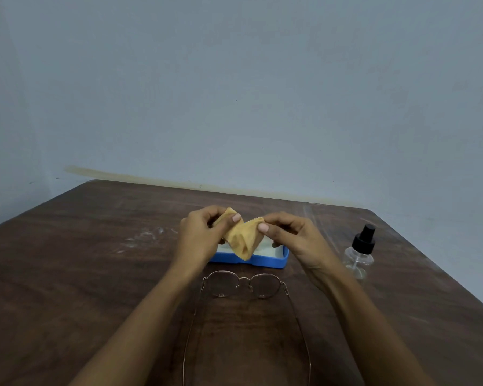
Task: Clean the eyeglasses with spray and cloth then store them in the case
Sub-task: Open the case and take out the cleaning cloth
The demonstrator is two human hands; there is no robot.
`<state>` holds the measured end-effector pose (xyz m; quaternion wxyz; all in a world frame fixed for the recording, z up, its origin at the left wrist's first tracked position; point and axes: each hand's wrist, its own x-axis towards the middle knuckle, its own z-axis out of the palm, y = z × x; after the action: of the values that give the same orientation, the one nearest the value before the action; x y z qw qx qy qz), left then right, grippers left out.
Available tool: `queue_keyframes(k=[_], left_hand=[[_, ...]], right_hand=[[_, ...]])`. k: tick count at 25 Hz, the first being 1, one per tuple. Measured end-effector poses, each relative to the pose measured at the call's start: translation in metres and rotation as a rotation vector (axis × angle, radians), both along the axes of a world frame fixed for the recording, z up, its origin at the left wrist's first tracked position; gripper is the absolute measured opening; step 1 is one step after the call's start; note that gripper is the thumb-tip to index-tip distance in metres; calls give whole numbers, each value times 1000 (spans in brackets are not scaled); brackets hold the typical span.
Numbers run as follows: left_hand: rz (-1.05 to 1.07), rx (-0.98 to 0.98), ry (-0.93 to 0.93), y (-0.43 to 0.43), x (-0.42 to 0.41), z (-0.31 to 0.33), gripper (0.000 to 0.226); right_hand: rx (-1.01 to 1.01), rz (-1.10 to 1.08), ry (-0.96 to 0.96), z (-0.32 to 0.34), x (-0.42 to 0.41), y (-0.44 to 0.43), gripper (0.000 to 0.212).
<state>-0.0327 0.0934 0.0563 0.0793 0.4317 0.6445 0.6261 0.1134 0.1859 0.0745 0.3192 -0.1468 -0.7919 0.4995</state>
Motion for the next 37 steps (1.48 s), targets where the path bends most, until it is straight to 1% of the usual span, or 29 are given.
queue_keyframes(k=[3, 5, 10, 14, 17, 19, 21, 24, 26, 28, 32, 34, 37], left_hand=[[-70, 6, -33, 0, 3, 2, 8], [-122, 14, -45, 0, 6, 4, 13], [-231, -36, -74, 0, 8, 7, 19], [-258, -45, -90, 1, 11, 6, 27], [-306, -31, -145, -1, 12, 8, 35], [-347, -55, -119, -1, 12, 7, 31], [-369, -65, -117, -1, 11, 6, 22], [-400, -25, -184, -1, 12, 7, 11], [-382, 6, -234, -2, 10, 7, 11], [-345, 40, -278, -2, 7, 6, 12], [-281, 37, -304, -3, 5, 4, 10], [-262, 31, -326, -4, 5, 4, 9], [-279, 49, -402, -4, 7, 3, 10]], right_hand=[[58, -45, 30, -3, -4, -1, 10], [72, -56, 44, -3, -6, -2, 11], [83, -59, 81, -2, -10, -4, 18], [99, -101, 106, -6, -14, -3, 21], [107, -125, 126, -7, -14, -3, 19], [131, -151, 114, -9, -14, -1, 20], [140, -161, 88, -11, -14, 0, 19], [70, -66, 29, -14, -13, -1, 7], [-15, 22, -3, -14, -12, 0, 12], [-88, 84, -2, -13, -10, 2, 11], [-70, 91, 25, -12, -8, 7, 21], [-93, 109, 64, -13, -8, 8, 24], [-175, 209, 124, -14, -6, 8, 18]])
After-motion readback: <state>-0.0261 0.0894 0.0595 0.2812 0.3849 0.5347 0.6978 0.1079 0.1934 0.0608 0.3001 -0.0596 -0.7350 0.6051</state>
